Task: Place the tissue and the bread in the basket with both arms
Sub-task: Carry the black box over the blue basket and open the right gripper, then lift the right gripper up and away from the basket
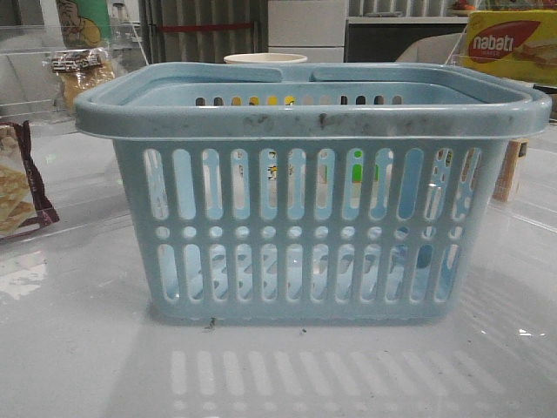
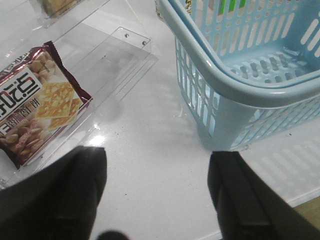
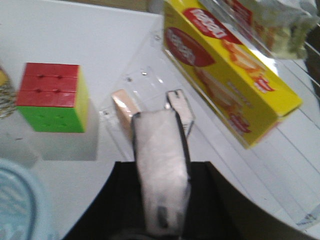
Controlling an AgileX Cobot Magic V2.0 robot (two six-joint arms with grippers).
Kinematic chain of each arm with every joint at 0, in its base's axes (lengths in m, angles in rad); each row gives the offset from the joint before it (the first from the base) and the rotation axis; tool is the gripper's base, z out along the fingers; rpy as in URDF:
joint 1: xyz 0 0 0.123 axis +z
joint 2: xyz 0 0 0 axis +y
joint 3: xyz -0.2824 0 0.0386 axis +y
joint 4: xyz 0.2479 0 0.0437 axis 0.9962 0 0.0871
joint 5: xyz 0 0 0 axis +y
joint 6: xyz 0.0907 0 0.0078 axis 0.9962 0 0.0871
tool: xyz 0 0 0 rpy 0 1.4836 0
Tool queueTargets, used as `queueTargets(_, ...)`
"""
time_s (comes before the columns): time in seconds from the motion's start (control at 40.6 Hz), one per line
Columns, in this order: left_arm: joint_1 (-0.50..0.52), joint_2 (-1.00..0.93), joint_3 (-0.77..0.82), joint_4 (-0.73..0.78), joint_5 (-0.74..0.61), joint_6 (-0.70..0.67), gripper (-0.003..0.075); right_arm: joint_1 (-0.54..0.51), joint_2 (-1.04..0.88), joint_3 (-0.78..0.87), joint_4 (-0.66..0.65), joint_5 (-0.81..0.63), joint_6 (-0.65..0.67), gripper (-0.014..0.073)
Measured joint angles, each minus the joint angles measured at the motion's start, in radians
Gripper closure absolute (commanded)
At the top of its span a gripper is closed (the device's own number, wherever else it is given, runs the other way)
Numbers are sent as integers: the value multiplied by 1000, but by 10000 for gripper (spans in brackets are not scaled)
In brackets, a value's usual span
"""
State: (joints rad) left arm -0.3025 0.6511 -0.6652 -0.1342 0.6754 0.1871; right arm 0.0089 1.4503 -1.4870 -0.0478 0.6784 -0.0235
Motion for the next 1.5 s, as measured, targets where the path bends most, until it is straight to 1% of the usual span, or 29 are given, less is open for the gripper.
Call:
queueTargets(0.148,0,0,0,0,-1,0,232,156,-60,0,4,68,0,412)
queueTargets(0.295,0,0,0,0,-1,0,232,305,-53,8,11,90,0,412)
queueTargets(0.418,0,0,0,0,-1,0,232,401,-21,48,17,74,0,412)
queueTargets(0.517,0,0,0,0,-1,0,233,447,20,74,38,62,0,409)
queueTargets(0.59,0,0,0,0,-1,0,232,467,54,83,64,54,0,405)
queueTargets(0.64,0,0,0,0,-1,0,232,474,79,85,79,49,0,379)
queueTargets(0.738,0,0,0,0,-1,0,232,476,130,86,101,34,0,225)
queueTargets(0.812,0,0,0,0,-1,0,232,476,157,86,105,29,0,70)
queueTargets(0.886,0,0,0,0,-1,0,232,476,168,86,105,26,0,2)
queueTargets(1.156,0,0,0,0,-1,0,232,476,117,94,101,11,0,4)
queueTargets(1.279,0,0,0,0,-1,0,232,476,27,139,93,3,-8,4)
queueTargets(1.501,0,0,0,0,-1,0,232,476,-221,302,91,-4,-33,4)
